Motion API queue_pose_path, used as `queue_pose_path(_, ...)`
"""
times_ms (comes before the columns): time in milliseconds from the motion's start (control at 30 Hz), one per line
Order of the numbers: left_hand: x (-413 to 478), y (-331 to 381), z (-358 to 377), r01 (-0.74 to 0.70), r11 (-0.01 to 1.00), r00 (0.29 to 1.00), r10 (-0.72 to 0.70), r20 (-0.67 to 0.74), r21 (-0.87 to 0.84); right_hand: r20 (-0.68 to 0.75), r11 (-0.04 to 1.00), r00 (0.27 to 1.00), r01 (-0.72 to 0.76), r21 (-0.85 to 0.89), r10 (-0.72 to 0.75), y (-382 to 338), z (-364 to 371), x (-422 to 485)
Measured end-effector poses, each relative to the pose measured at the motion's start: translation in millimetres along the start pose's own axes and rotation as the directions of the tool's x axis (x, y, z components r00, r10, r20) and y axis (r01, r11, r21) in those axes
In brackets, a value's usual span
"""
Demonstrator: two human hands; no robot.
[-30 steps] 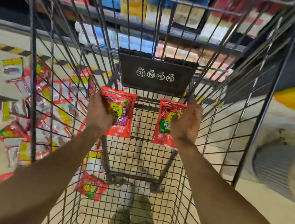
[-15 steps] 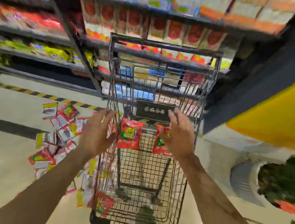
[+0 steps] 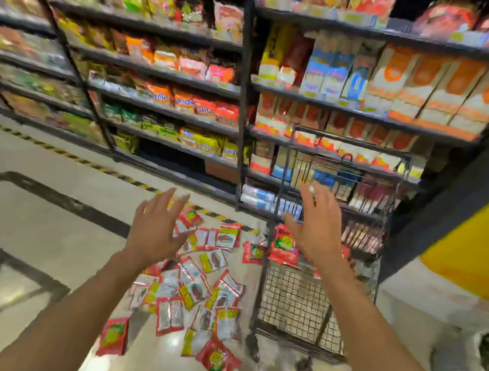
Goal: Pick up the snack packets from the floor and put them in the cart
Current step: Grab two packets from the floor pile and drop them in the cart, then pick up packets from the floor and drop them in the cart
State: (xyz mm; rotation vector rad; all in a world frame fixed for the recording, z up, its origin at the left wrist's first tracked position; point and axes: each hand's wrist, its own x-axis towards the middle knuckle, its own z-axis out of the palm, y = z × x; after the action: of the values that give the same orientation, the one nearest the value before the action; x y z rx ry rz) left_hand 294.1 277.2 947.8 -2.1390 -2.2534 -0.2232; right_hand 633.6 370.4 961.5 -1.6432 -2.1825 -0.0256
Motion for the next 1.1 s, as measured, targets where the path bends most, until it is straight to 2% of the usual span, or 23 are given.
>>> queue_pose_path(167,-93,-96,-55,0.135,0.989,0.989,-0.131,-0.062,0.064,0.004,0.994,0.995,0.099,0.047,-0.099,-115,-3,-29)
queue_pose_path(333,-146,-165,-77,0.283,0.958,0.956,-0.279,-0.087,0.037,0.041,0.980,0.982,0.181,0.077,-0.184,-215,14,-33)
queue_pose_path(433,-153,-198,-79,0.327,0.945,0.943,-0.325,-0.075,0.022,0.061,0.978,0.982,0.171,0.119,-0.179,-273,31,-19)
queue_pose_path(567,-130,-238,-81,0.317,0.947,0.947,-0.313,-0.071,0.044,0.051,0.976,0.994,0.084,0.202,-0.096,-351,44,37)
queue_pose_path(633,-111,-259,-86,0.297,0.954,0.953,-0.293,-0.080,0.050,-0.001,0.969,0.990,0.139,0.203,-0.142,-381,42,85)
queue_pose_path(767,-70,-311,-103,0.243,0.966,0.965,-0.232,-0.121,0.089,-0.056,0.938,0.936,0.347,-0.010,-0.347,-406,19,182)
queue_pose_path(867,-44,-353,-110,0.223,0.967,0.966,-0.202,-0.161,0.126,-0.087,0.885,0.885,0.444,-0.138,-0.458,-402,12,208)
queue_pose_path(967,-27,-390,-102,0.216,0.969,0.968,-0.197,-0.154,0.122,-0.085,0.887,0.887,0.439,-0.144,-0.453,-395,35,196)
queue_pose_path(1100,-16,-435,-57,0.216,0.972,0.975,-0.209,-0.075,0.092,0.110,0.901,0.917,0.397,-0.175,-0.383,-378,114,162)
